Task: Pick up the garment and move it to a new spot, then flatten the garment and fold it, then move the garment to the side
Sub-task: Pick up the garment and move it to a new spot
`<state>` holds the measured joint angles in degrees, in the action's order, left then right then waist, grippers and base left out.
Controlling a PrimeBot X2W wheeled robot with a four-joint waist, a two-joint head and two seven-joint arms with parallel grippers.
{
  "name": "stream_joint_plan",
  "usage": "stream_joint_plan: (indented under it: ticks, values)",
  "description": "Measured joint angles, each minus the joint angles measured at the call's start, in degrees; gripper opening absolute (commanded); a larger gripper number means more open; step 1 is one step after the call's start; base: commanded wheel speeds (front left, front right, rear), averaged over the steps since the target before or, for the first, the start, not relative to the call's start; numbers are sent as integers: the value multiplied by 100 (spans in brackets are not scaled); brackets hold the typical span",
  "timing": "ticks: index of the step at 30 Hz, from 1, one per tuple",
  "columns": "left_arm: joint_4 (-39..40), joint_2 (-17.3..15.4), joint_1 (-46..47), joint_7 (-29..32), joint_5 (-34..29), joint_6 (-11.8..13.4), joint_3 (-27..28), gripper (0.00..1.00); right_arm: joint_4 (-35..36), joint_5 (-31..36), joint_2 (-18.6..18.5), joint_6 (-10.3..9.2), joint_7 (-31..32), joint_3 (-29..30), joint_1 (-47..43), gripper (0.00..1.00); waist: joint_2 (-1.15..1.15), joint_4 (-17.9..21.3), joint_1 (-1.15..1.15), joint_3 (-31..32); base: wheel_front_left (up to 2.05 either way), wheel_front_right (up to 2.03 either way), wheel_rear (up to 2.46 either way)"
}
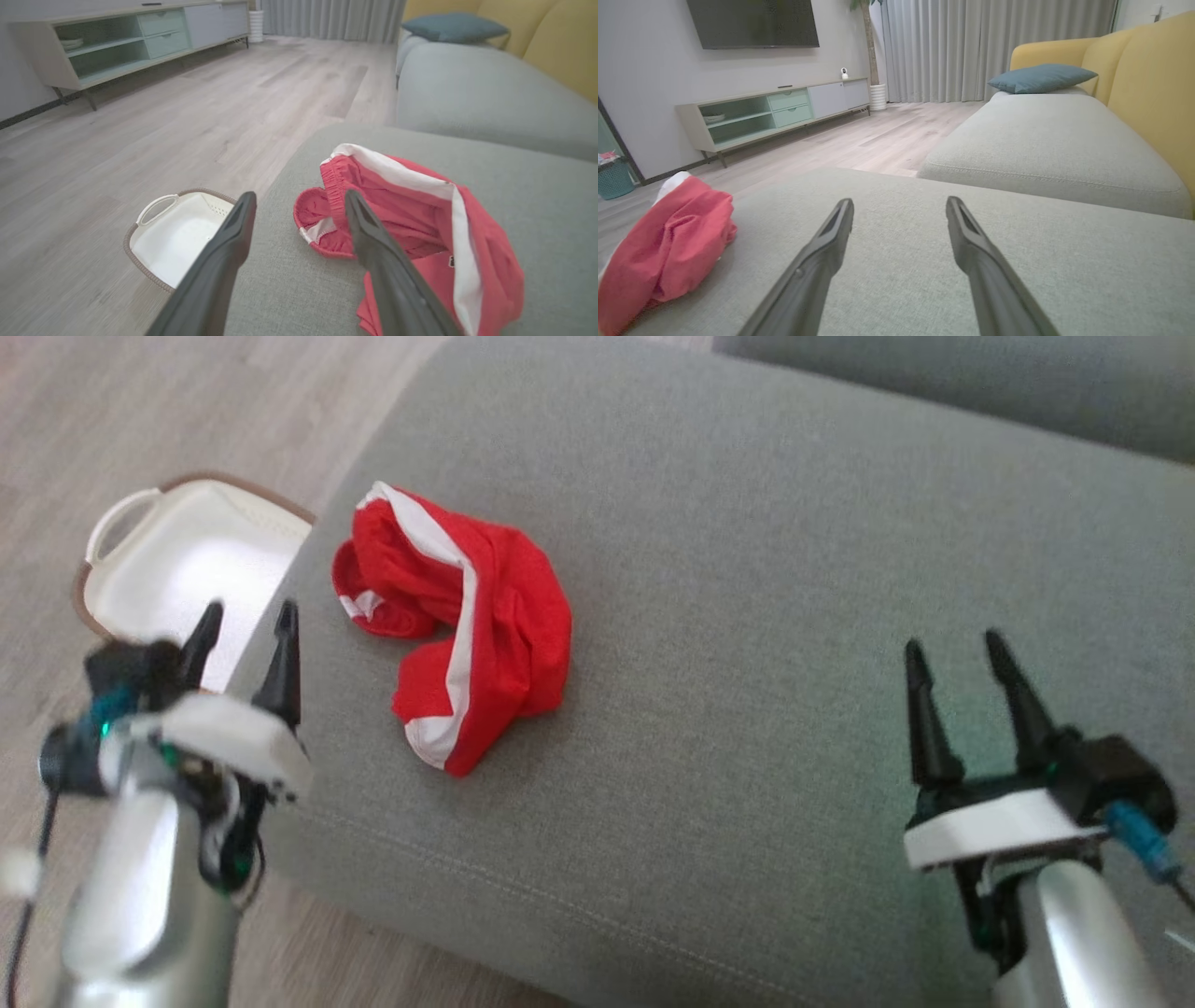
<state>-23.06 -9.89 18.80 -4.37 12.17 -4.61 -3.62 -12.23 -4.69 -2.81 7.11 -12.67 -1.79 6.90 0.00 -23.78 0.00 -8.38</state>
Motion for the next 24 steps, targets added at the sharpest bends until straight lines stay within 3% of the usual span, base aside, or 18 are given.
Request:
stream_joint_plan:
  ticks: [4, 8, 14, 24]
  values:
    - [-658, -364, 753, 668, -91, -225, -448, 100, 309, 194, 0, 0, 178, 179, 158, 100, 0, 54, 0, -300, 0, 0, 0]
    - [-1381, -560, 1343, 1209, 179, -270, -969, 100, 564, 332, -1, 0, 332, 235, 250, 100, 0, 149, 0, -591, 0, 0, 0]
    - [-1982, -815, 2028, 1484, 1136, -296, -2043, 100, 905, 466, -3, 0, 554, 230, 393, 100, 0, 366, 0, -976, 0, 0, 0]
    - [-2784, -1146, 2724, 1561, 2102, -294, -2893, 100, 1257, 580, -5, 0, 705, 225, 480, 100, 0, 712, 1, -1423, 0, 0, 0]
